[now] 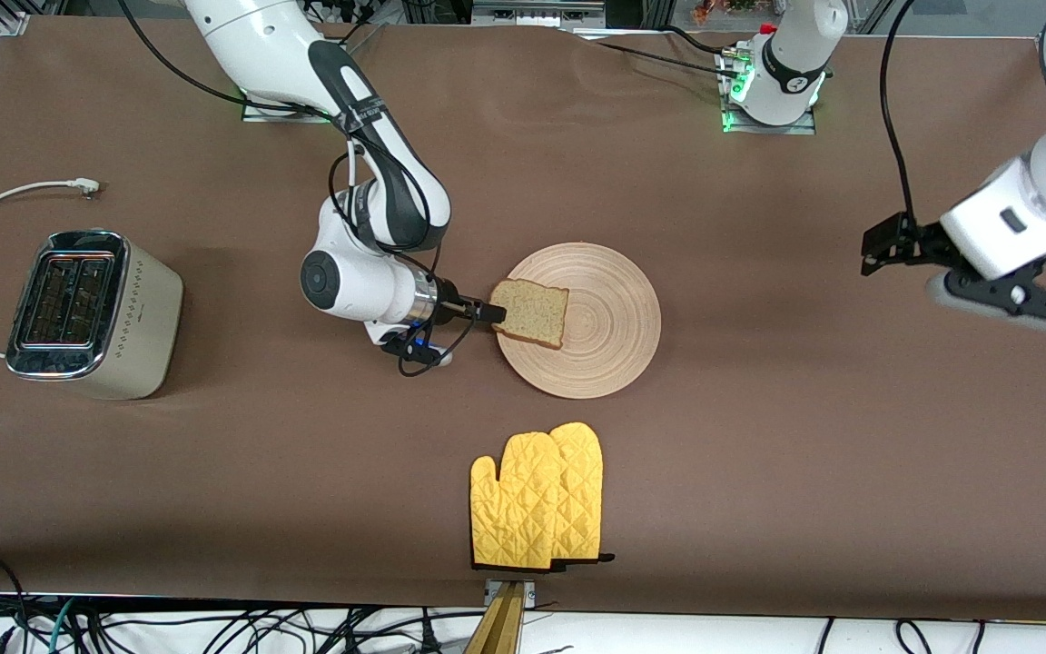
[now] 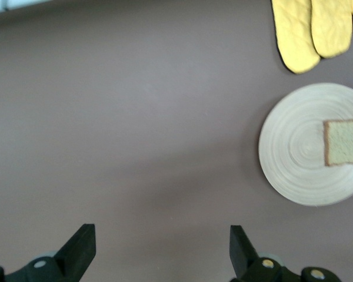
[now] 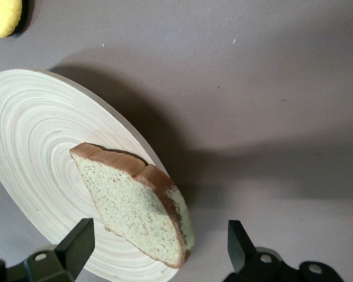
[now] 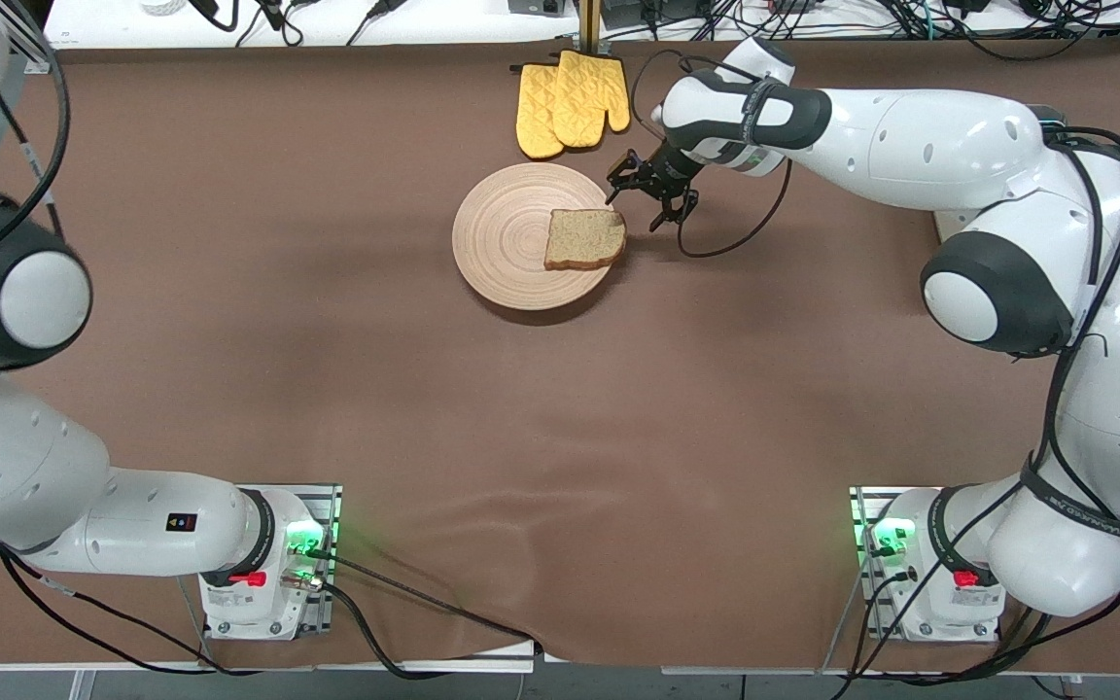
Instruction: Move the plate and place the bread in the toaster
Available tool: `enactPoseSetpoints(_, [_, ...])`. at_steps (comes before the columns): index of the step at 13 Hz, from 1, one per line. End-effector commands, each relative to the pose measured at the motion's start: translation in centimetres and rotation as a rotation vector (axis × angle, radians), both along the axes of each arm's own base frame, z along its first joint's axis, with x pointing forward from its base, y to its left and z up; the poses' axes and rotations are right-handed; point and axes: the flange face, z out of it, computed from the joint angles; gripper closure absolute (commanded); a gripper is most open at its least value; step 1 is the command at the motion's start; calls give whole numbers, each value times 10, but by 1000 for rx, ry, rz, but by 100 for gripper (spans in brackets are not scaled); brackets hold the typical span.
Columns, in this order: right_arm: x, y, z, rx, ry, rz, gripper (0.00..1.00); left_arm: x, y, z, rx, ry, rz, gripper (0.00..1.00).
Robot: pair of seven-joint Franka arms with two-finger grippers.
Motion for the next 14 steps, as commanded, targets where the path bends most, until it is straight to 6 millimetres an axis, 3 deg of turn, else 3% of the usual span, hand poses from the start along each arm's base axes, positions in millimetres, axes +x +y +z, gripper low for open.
enactPoseSetpoints(1, [-7,10,-11,2,-8,-29,0,-50,27,-15,20,-110,33,0])
enactPoseSetpoints(4, [-11,13,-19,-1,0,-17,0,-58,27,-27,20,-55,45,0])
enactPoseSetpoints(6, [-13,14,-22,-3,4,-14,1,-52,29,-25,23,-19,92,0])
enactPoseSetpoints(7, [-14,16,-22,-2,5,-10,17,-52,29,-25,25,-2,103,0])
enactPoseSetpoints(8, [-15,17,-22,-1,6,-4,40,-52,29,-25,25,-1,99,0])
enactPoseSetpoints(9, [-14,17,-20,0,3,-1,58,-52,30,-25,25,-1,97,0])
enactPoseSetpoints(11, [-15,17,-22,-2,6,1,65,-52,31,-26,24,1,96,0])
enactPoseSetpoints(13, [-16,19,-21,1,5,6,86,-52,30,-25,24,0,94,0])
enactPoseSetpoints(14, [-16,21,-20,2,3,7,92,-52,29,-25,24,0,93,0])
